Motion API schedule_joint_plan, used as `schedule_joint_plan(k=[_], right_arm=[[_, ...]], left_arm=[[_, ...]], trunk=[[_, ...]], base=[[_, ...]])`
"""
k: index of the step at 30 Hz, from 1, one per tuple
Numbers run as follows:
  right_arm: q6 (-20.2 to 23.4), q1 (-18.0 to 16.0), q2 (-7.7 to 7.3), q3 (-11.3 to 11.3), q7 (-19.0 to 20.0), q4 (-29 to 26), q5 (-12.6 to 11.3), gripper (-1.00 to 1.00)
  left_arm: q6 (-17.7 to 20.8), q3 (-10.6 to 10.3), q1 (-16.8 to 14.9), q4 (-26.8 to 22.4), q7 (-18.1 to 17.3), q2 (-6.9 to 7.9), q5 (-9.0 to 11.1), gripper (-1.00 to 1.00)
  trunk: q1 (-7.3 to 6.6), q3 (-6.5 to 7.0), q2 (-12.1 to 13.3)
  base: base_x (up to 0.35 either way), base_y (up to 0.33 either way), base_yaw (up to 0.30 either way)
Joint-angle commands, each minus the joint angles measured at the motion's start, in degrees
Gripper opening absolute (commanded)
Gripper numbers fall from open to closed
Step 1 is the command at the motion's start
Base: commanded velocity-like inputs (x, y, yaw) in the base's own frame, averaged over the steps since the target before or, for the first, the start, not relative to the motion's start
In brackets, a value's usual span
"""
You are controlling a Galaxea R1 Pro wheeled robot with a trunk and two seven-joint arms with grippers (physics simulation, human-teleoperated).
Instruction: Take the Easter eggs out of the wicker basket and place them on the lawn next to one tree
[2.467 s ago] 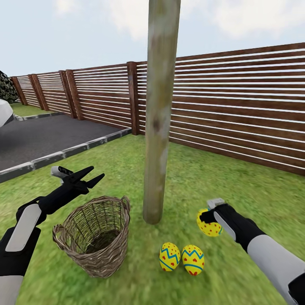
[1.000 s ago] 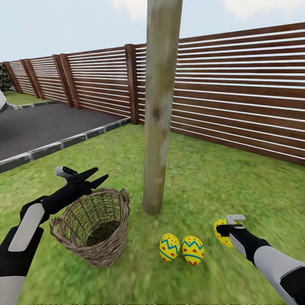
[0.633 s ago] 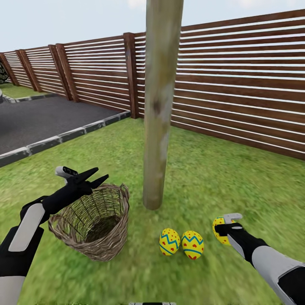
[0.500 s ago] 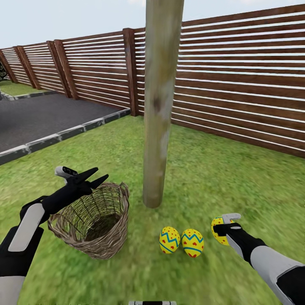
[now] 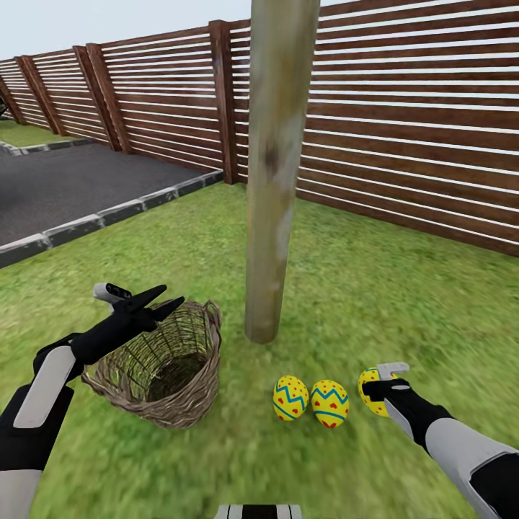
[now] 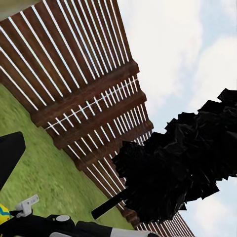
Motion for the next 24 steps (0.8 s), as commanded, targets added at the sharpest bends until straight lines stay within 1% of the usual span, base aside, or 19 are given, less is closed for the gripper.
schedule_joint_plan(k=[1, 6, 10, 18, 24], right_arm=[[0.32, 0.00, -0.06, 0.48, -0.29, -0.16, -0.49, -1.00], [-0.63, 0.00, -0.08, 0.48, -0.29, -0.10, -0.75, -1.00], [-0.60, 0.00, 0.03, 0.48, -0.29, -0.02, -0.75, -1.00], [-0.50, 0.00, 0.10, 0.48, -0.29, -0.01, -0.82, -1.00], [-0.45, 0.00, 0.09, 0.48, -0.29, -0.08, -0.79, -1.00]], left_arm=[[0.23, 0.03, -0.03, 0.01, -0.15, 0.00, -0.02, 1.00], [0.20, 0.04, -0.03, 0.04, -0.91, 0.01, 0.03, 1.00], [0.19, 0.07, -0.03, 0.09, -1.05, 0.00, 0.06, 1.00], [0.14, 0.03, -0.03, 0.06, -1.18, -0.04, 0.06, 1.00], [0.17, 0.03, -0.03, 0.01, -1.21, -0.08, 0.05, 1.00]], trunk=[[-0.01, -0.05, -0.02], [-0.01, -0.05, -0.02], [-0.01, -0.05, -0.02], [-0.01, -0.05, -0.02], [0.14, -1.38, -0.10]], base=[[0.000, 0.000, 0.006], [0.013, 0.000, 0.000], [0.194, -0.010, 0.000], [0.012, 0.000, 0.000], [0.000, 0.000, 0.000]])
